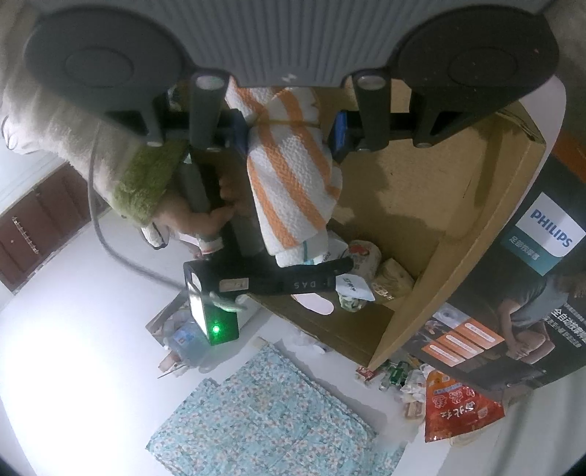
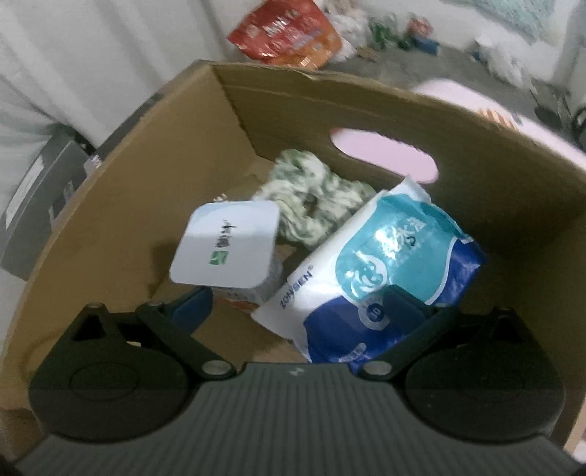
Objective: Organize soft objects
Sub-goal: 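Lower the striped towel into the box and open the left gripper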
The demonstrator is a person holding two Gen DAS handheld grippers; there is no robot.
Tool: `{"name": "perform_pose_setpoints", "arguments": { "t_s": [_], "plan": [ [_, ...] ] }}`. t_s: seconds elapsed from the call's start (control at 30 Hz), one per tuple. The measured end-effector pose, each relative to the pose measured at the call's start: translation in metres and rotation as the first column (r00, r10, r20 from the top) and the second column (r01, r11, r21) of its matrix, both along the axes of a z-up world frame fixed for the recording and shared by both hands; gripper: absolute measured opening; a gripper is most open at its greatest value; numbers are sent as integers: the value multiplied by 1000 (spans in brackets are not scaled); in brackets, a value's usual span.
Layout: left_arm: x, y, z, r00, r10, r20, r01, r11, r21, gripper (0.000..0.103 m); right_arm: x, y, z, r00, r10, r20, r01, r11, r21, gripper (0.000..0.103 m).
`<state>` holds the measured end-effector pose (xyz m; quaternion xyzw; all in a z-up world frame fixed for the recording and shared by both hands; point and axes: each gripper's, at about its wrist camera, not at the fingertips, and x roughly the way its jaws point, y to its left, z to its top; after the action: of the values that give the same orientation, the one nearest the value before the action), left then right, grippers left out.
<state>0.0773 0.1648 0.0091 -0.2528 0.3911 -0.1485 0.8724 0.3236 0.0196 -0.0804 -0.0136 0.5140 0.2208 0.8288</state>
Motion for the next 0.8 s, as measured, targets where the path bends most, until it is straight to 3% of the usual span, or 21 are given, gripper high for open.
{"name": "perform_pose_setpoints", "arguments": {
  "t_s": [0.2,0.33,0.43,0.53,0.8],
  "plan": [
    [0,-5,5,1000,7,-5,-7,1000,25,44,-17,-5,29,992,46,120,-44,999,-21,95],
    [3,-14,11,1000,-18,-3,18,999,40,44,-33,-43,72,986,-29,163,11,994,110,95],
    [11,-24,17,999,-53,-9,53,997,63,44,-54,-91,102,981,-109,161,64,963,261,96],
    [25,-37,24,995,-96,-16,97,989,111,44,-89,-141,121,972,-175,159,114,936,333,96],
    [97,-81,3,969,-197,-150,222,960,171,43,-190,-260,106,931,-350,98,255,822,509,96]
  ]
}}
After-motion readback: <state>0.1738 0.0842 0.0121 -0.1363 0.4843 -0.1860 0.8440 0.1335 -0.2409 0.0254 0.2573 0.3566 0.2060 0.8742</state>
